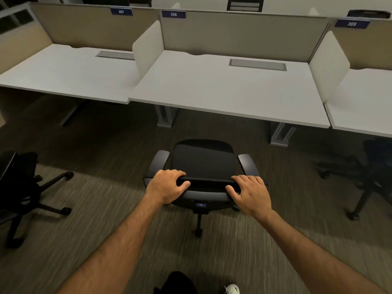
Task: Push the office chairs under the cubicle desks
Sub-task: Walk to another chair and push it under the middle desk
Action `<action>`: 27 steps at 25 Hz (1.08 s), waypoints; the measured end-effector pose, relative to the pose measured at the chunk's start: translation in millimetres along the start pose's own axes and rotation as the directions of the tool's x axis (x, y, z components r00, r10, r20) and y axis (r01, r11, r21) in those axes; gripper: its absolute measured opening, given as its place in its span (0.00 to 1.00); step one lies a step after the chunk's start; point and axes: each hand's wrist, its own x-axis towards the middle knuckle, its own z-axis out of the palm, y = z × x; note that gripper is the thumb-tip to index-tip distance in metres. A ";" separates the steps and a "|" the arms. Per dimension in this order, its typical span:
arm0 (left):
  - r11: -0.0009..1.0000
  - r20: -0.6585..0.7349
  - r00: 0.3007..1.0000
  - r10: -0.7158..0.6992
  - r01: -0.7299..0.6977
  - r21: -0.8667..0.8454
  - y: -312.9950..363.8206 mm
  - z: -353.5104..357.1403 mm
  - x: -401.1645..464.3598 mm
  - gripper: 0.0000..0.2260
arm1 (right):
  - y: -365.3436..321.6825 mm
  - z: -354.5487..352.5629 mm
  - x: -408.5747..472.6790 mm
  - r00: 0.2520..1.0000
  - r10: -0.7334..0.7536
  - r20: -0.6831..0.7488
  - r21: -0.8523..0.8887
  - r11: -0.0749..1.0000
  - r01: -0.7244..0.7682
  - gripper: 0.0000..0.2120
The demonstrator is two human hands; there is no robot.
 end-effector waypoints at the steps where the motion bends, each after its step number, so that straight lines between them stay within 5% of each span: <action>1: 1.000 0.001 1.000 0.007 -0.007 0.001 -3.2 -3.2 9.0 0.28 | 0.4 1.0 7.0 1.000 0.004 -0.004 0.001 1.000 -0.004 0.32; 27: 0.963 0.008 0.963 0.269 -0.269 -0.030 -91.1 -59.8 229.4 0.29 | -10.5 13.0 191.8 0.965 0.229 -0.127 -0.042 0.971 -0.236 0.26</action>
